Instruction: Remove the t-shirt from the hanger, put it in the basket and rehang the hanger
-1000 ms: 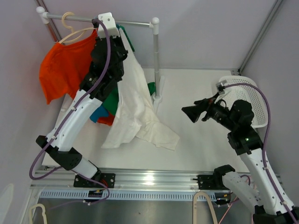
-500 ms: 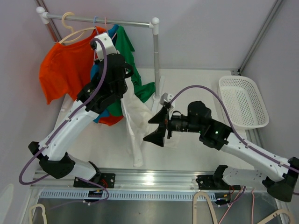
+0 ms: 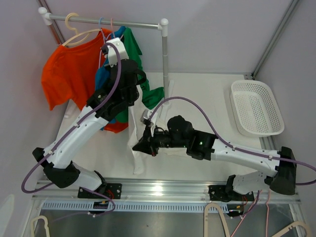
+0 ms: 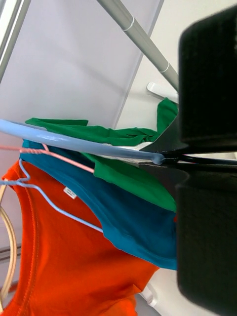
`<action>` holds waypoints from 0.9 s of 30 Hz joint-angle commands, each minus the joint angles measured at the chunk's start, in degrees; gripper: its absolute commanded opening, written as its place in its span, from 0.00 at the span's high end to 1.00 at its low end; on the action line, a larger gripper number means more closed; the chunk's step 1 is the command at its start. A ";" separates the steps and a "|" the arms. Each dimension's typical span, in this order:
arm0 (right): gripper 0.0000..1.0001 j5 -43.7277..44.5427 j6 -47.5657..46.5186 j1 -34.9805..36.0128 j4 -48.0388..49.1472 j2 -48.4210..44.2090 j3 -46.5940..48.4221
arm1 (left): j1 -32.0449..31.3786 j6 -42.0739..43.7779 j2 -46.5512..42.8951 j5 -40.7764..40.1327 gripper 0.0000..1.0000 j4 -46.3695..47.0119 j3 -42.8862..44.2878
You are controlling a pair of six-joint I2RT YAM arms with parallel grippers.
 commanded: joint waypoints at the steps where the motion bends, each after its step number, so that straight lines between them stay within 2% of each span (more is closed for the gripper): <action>1: 1.00 4.42 0.07 6.77 0.95 -6.29 -2.64 | 1.01 5.25 1.01 1.79 0.99 9.62 0.73; 3: 1.00 8.62 1.64 10.39 0.52 -11.48 -8.51 | 3.21 2.90 3.47 5.74 0.99 6.22 4.76; 4: 1.00 10.57 2.61 13.80 -0.97 -12.80 -10.37 | 3.74 2.19 4.61 6.37 0.99 2.46 9.64; 6: 1.00 14.61 5.94 15.76 -0.37 -14.83 -15.89 | 4.27 1.57 7.16 7.16 0.99 -0.03 12.75; 9: 1.00 16.82 8.24 15.16 -0.01 -14.14 -19.87 | 4.27 -0.54 6.30 8.65 1.00 -2.58 15.41; 12: 1.00 21.12 9.30 11.04 -0.98 -12.91 -19.54 | 3.66 -3.70 2.97 15.23 0.99 -8.98 15.49; 13: 1.00 22.53 9.65 9.28 -0.81 -13.08 -18.66 | 3.31 -5.19 1.64 21.26 1.00 -12.14 15.41; 15: 1.00 22.81 9.57 3.85 2.33 -14.39 -18.21 | 1.21 -9.59 -2.30 27.44 0.99 -18.20 8.95; 17: 1.00 23.33 9.30 -0.12 3.15 -14.05 -16.30 | -1.51 -10.82 -12.13 34.29 0.99 -16.57 1.65; 18: 1.00 24.38 9.13 -3.19 2.02 -13.26 -14.97 | -4.31 -10.83 -15.82 36.32 0.99 -13.08 -9.88; 19: 1.00 25.69 8.86 -4.52 1.14 -10.64 -13.48 | -5.64 -10.92 -23.08 38.26 0.99 -11.92 -13.56; 21: 1.00 30.96 7.20 -6.81 -0.96 -7.30 -9.26 | -8.28 -13.98 -29.28 41.08 0.99 -13.90 -22.61; 24: 1.00 36.06 5.61 -8.48 -0.02 1.05 -5.57 | -11.97 -18.03 -37.38 39.70 0.99 -20.58 -25.11; 27: 1.00 36.43 6.48 -10.60 2.88 11.06 -1.19 | -12.69 -19.88 -42.13 36.10 0.99 -27.97 -25.20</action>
